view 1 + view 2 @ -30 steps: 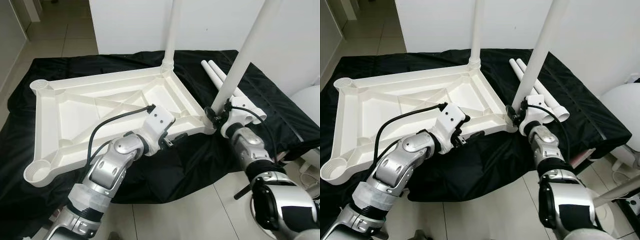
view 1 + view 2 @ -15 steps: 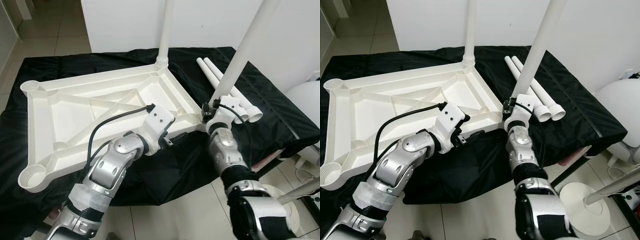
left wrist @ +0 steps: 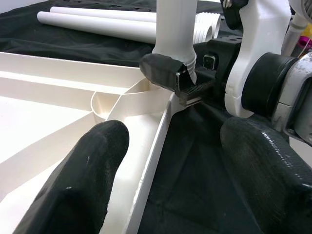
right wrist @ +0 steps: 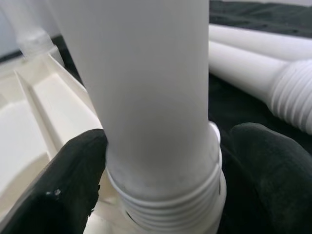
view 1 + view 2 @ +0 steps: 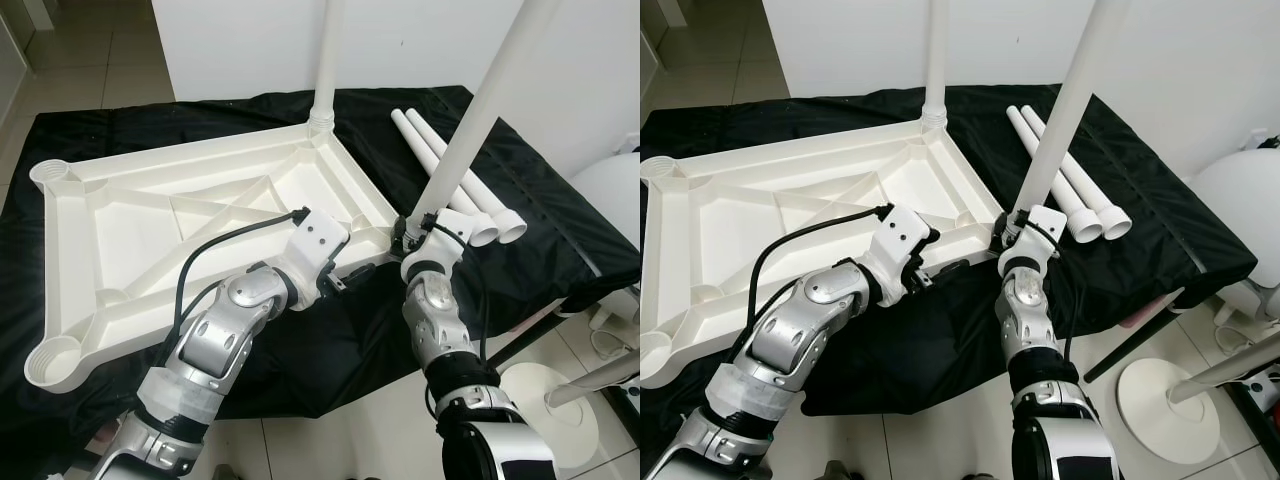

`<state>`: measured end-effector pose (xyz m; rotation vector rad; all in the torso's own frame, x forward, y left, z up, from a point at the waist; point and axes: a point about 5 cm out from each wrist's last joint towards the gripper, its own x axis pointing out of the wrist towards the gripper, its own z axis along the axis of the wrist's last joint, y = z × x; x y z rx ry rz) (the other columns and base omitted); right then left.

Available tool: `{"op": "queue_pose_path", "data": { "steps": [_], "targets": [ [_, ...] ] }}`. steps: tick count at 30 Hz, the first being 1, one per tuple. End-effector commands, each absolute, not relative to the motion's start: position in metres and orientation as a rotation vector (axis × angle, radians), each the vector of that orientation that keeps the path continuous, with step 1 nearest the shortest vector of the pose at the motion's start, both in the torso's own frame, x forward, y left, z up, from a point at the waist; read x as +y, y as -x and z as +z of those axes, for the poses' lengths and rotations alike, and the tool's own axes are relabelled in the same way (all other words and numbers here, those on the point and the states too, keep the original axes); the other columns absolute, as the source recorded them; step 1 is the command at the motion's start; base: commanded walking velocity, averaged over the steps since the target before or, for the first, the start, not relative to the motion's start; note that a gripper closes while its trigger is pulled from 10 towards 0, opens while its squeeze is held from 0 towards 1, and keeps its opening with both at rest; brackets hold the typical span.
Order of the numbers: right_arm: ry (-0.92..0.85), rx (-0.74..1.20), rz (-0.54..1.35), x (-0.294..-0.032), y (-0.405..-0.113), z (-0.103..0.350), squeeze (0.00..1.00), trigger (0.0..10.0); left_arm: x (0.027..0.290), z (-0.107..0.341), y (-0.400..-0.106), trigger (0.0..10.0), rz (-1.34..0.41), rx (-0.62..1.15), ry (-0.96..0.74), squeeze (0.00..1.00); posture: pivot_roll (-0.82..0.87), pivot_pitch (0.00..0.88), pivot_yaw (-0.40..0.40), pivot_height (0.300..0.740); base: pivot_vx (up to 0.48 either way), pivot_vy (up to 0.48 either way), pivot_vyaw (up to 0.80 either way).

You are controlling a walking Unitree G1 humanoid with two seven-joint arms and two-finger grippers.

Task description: Building children table

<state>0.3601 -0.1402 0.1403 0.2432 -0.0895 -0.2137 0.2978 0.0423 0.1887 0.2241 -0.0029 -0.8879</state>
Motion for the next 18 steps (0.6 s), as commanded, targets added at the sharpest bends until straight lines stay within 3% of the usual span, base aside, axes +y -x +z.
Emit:
{"op": "queue_pose_path", "data": {
  "steps": [1,9,10,18],
  "targets": [
    [-0.251,-0.084,-0.213,-0.141,-0.359,0.139,1.00,10.0,0.040,0.188,-0.296,10.0,-0.904,-0.001,-0.219,0.00,0.01,0.080,-0.024,0.740,0.000,0.000,0.00],
    [-0.201,-0.166,-0.174,-0.153,-0.351,0.150,0.98,10.0,0.039,0.190,-0.297,10.0,-0.903,-0.009,-0.221,0.00,0.02,0.073,-0.028,0.740,0.000,0.000,0.00],
    [-0.195,-0.155,-0.167,-0.154,-0.349,0.149,0.00,10.0,0.040,0.189,-0.298,10.0,-0.902,-0.008,-0.222,0.00,0.01,0.069,-0.028,0.740,0.000,0.000,0.00],
    [-0.186,-0.122,-0.136,-0.155,-0.332,0.137,0.00,10.0,0.043,0.187,-0.300,10.0,-0.884,-0.006,-0.236,0.00,0.01,0.069,-0.028,0.740,0.000,0.000,0.00]
  ]
}}
